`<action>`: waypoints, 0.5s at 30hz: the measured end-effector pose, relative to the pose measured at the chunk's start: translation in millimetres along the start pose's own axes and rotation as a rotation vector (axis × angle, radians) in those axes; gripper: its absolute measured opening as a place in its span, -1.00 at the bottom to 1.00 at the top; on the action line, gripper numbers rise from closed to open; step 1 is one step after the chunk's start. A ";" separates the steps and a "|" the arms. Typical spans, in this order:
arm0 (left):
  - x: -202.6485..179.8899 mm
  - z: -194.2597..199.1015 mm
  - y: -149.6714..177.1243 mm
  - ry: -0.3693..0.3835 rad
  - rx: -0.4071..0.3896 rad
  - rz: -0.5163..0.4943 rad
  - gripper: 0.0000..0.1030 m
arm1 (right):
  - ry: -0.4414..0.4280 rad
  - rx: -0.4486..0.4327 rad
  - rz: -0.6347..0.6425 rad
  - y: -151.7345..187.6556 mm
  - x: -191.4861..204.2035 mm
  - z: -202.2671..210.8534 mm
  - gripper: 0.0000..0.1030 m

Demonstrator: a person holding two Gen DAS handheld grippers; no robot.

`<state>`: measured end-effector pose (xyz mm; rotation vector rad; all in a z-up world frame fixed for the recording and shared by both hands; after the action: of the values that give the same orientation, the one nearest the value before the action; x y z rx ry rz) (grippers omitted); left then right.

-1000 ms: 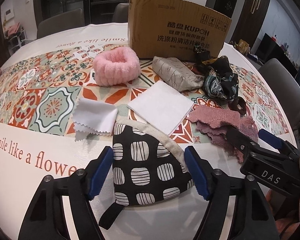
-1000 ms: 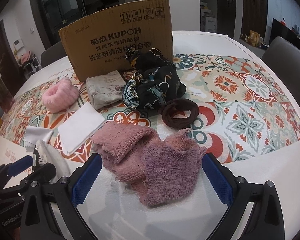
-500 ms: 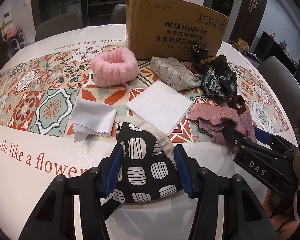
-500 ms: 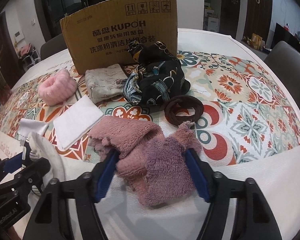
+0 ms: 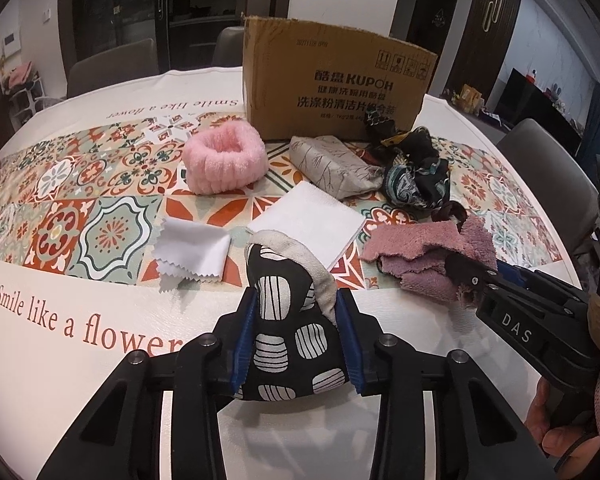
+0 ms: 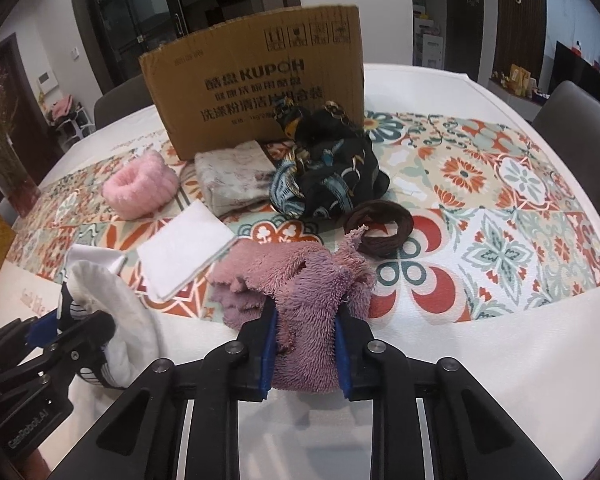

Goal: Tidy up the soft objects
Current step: 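Lift the pouch and pink towel and carry both toward the cardboard box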

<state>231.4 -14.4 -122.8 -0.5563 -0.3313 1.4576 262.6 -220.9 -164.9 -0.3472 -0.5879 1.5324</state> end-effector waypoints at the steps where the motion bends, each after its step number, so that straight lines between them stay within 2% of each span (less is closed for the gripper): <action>1: -0.3 4.1 -0.5 0.000 -0.012 -0.003 -0.27 | -0.001 -0.008 0.000 -0.2 1.2 4.2 -0.50; 15: -1.7 47.2 -23.7 0.008 -0.140 -0.027 -0.26 | 0.004 -0.137 0.014 -12.9 14.3 60.9 -0.50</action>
<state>225.8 -9.3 -70.5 -0.6678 -0.4357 1.4130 238.4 -216.2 -105.9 -0.4596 -0.6900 1.5085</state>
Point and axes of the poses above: each gripper's, at about its wrist camera, not at the fingertips, and z roughly against the way its jaws point, x to its left, y to its underside, the point moved 2 cm from there along -z, roughly the way its jaws point, and after that the axes turned 5 degrees about x, right-handed, at the moved point
